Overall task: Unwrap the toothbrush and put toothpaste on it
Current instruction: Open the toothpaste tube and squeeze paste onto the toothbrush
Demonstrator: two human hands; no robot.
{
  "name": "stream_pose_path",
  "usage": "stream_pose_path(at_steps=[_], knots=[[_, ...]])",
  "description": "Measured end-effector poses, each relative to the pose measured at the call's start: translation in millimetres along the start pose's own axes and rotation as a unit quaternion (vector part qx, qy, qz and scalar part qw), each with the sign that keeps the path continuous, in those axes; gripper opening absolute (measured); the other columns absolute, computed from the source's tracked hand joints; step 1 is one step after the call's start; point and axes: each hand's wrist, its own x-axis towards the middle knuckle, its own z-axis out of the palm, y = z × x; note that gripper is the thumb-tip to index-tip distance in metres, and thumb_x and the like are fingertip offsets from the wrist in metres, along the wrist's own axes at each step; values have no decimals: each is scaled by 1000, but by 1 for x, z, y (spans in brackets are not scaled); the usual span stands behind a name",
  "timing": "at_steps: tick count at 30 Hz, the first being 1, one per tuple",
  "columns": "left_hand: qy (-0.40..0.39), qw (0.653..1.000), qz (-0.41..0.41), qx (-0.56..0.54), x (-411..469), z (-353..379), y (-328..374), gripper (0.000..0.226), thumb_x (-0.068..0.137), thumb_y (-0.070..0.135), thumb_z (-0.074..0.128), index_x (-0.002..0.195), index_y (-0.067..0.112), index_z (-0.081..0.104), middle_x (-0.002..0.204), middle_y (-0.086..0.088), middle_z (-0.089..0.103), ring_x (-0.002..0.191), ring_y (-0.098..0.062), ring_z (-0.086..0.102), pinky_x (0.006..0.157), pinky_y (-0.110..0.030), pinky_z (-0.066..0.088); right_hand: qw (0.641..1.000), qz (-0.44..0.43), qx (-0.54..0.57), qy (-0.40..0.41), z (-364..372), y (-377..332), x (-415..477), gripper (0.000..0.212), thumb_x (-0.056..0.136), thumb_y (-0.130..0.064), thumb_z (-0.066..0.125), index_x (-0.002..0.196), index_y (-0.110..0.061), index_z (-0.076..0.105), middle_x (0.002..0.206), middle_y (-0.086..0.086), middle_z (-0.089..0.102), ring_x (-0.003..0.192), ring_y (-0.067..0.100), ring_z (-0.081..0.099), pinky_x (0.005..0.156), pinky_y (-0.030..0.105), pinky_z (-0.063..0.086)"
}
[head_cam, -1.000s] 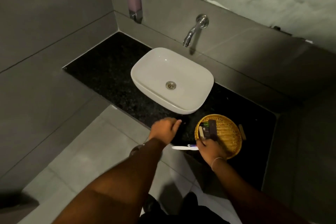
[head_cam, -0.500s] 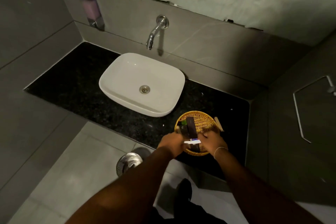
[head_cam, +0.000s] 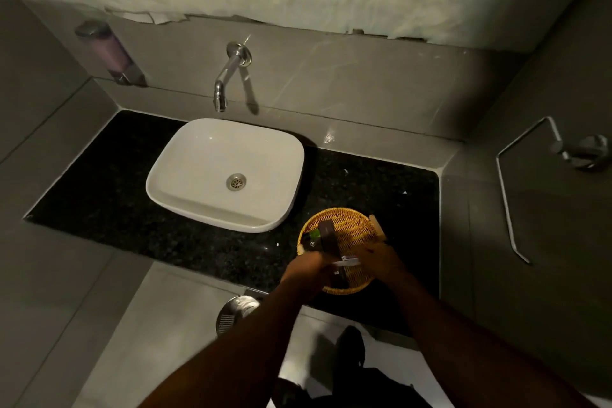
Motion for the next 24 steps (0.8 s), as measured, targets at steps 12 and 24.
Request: stream_pose_path(at_steps=[12,24], knots=[[-70,957,-164,-229,18,14,-4,32,111,21,45,140,9,51,105,-12,71,78,-23,71,75,-35,62,990,25,89,110,-14,10,27,56,106,-52,43,116,-8,75,112,15,75,106,32,71,98,46,58],[-19,928,-225,-297,39,24,7,29,107,21,59,116,-1,75,77,0,65,58,-5,60,51,-16,50,991,-19,123,45,5,32,21,41,108,-29,49,144,-10,58,145,13,60,134,32,58,112,51,50]])
